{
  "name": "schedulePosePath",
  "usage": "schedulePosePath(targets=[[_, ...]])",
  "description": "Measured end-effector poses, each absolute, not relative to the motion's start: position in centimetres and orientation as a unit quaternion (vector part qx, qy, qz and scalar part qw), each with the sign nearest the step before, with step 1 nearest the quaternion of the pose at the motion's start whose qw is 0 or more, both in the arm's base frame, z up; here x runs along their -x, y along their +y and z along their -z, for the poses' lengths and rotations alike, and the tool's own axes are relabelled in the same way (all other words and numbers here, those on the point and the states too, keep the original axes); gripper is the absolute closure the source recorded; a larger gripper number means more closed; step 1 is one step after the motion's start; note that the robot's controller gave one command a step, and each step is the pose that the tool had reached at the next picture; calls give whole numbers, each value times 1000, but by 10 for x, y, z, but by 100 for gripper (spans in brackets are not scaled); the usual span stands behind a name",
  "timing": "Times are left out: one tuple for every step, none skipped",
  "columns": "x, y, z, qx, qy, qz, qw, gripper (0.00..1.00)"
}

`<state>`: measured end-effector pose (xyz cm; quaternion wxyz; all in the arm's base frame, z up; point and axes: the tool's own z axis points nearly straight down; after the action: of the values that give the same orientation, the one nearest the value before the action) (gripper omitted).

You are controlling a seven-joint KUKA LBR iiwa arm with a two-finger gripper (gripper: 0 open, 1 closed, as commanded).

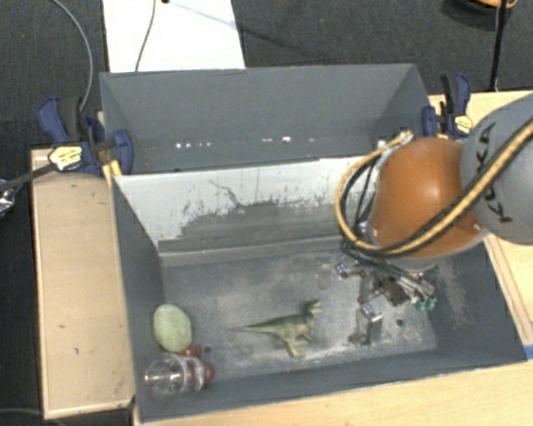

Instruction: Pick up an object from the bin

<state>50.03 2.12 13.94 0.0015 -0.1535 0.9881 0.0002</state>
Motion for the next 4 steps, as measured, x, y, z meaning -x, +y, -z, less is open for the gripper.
schedulePosePath(targets=[[-534,62,-134,154,988,1,3,0],[-524,91,-95,230,973,0,4,0],[-502,113,-72,329,944,2,5,100],[-502,113,-72,330,944,2,5,100]])
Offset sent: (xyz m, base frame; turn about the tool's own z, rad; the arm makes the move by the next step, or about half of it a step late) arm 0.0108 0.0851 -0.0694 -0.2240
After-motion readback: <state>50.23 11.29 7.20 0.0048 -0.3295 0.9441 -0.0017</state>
